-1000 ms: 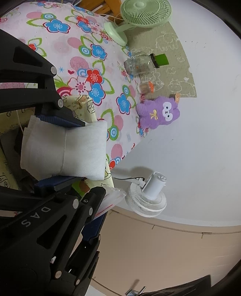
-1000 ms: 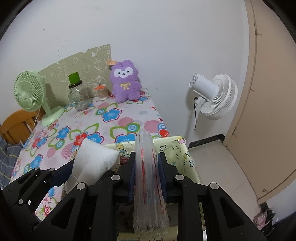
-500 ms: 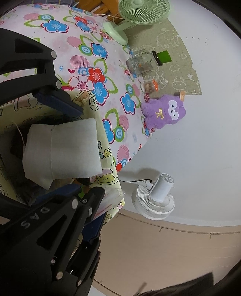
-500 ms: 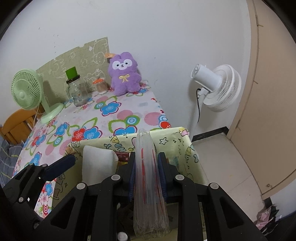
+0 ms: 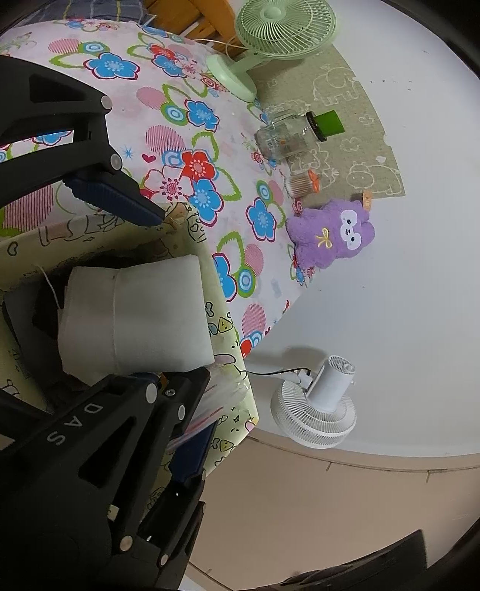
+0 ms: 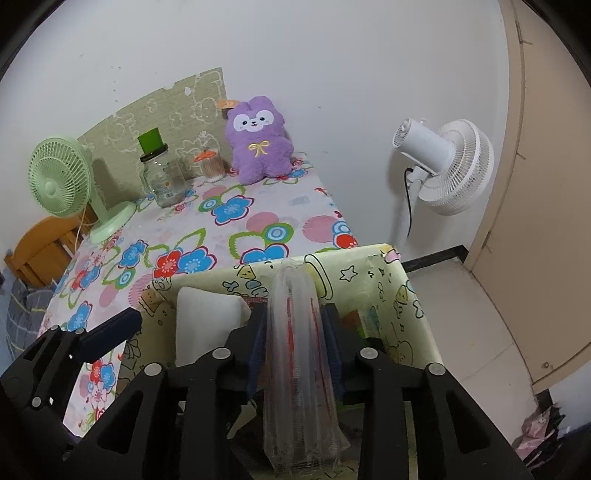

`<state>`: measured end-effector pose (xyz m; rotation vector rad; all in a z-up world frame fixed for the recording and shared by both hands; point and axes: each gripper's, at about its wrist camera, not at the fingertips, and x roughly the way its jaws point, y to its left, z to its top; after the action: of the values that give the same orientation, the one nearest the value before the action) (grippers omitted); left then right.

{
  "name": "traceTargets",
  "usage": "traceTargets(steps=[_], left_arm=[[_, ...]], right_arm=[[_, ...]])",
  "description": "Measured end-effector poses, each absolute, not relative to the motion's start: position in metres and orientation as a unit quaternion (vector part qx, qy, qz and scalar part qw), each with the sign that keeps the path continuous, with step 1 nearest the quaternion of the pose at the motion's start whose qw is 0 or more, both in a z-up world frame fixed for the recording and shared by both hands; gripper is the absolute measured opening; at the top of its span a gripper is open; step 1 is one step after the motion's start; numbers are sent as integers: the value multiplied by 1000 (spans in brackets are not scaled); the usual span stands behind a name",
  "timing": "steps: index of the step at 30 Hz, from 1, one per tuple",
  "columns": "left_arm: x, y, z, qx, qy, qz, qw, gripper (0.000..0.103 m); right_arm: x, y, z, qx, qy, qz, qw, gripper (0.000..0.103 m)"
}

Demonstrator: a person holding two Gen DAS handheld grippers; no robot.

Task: Organize soft objects
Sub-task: 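Open the left tool to drop the cloth while the right tool releases the bag into the box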

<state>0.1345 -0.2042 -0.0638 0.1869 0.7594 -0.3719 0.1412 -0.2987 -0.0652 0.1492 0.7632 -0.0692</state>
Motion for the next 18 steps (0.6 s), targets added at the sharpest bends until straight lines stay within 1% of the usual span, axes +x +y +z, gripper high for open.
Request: traceTargets(steps=[5, 9, 11, 13, 18], left_arm=[[127, -203, -63, 93, 366, -181, 908, 83], [121, -198, -60, 90, 362, -177, 911, 88], [119, -194, -59, 85, 361, -177, 912, 89], [117, -191, -57, 84, 358, -176, 913, 90], [107, -185, -54, 89, 347, -166, 919, 95]], right_arm=[[135, -298, -65, 69, 372, -44, 925, 44], [128, -297, -62, 67, 369, -49, 926, 50], [124, -297, -60, 67, 365, -52, 927, 56], [119, -297, -58, 67, 362, -54, 928, 60], [108, -289, -52, 59, 355, -52, 931, 62]])
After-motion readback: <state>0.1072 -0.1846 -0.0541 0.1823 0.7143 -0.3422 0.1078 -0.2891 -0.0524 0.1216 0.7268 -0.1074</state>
